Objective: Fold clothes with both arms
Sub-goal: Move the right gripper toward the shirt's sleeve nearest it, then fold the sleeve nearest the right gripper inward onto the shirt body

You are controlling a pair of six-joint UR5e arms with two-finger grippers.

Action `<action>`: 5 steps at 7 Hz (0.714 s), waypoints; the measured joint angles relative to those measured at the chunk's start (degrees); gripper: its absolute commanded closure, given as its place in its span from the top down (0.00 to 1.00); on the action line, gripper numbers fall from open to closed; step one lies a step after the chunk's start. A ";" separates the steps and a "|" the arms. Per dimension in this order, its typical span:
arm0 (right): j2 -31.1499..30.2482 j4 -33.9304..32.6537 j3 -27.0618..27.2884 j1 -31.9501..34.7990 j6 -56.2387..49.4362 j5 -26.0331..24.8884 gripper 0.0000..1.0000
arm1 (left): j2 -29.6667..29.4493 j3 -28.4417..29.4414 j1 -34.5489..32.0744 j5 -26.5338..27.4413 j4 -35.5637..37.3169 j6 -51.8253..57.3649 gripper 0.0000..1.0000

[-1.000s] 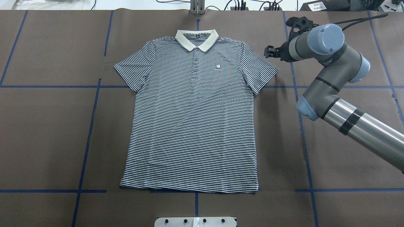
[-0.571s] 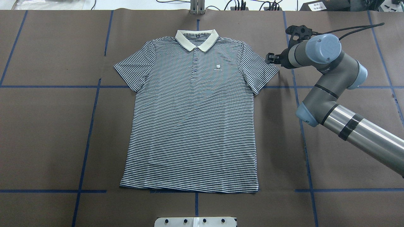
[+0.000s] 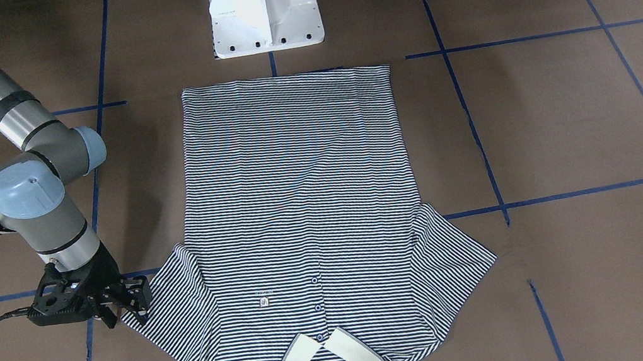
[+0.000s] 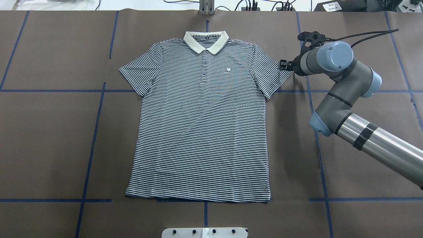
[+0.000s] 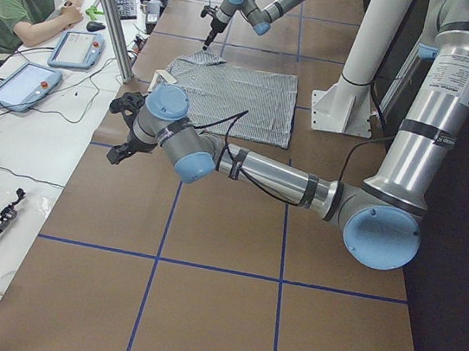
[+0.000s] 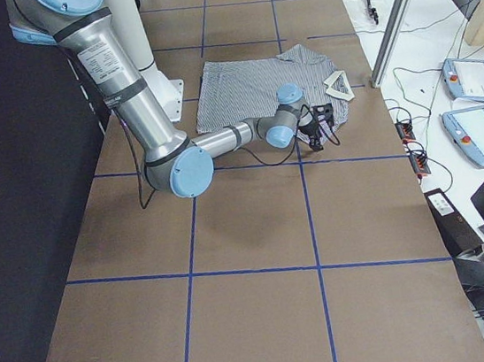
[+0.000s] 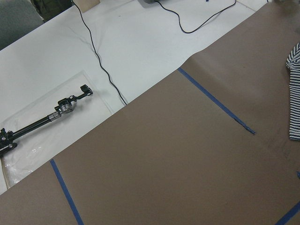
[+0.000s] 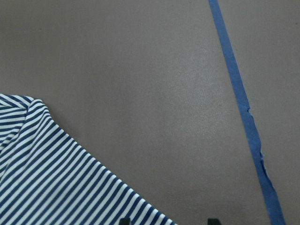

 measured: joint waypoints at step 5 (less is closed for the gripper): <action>0.07 -0.21 0.19 -0.35 0.22 -0.07 0.00 | -0.06 0.01 0.03 0.00 -0.03 -0.02 1.00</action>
